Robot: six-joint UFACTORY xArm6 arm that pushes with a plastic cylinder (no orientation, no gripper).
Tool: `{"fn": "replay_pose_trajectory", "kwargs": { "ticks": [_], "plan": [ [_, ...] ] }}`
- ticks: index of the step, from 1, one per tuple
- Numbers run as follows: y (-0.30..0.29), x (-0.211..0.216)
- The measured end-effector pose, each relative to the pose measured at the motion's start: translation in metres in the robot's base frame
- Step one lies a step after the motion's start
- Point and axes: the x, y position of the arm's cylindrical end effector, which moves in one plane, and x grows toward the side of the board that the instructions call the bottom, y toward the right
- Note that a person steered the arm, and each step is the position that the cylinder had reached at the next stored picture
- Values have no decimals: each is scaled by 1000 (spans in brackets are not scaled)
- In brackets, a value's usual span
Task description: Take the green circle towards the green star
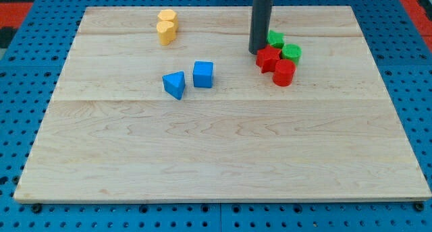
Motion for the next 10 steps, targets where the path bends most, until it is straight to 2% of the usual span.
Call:
{"fn": "replay_pose_trajectory", "kwargs": {
  "ticks": [1,2,3,4,5,6,7,8,9,10],
  "plan": [
    [19,-3],
    [19,15],
    [40,66],
    [76,94],
    [92,50],
    [74,-12],
    [67,-37],
    [17,-36],
    [21,-36],
    [-21,-36]
  ]
}}
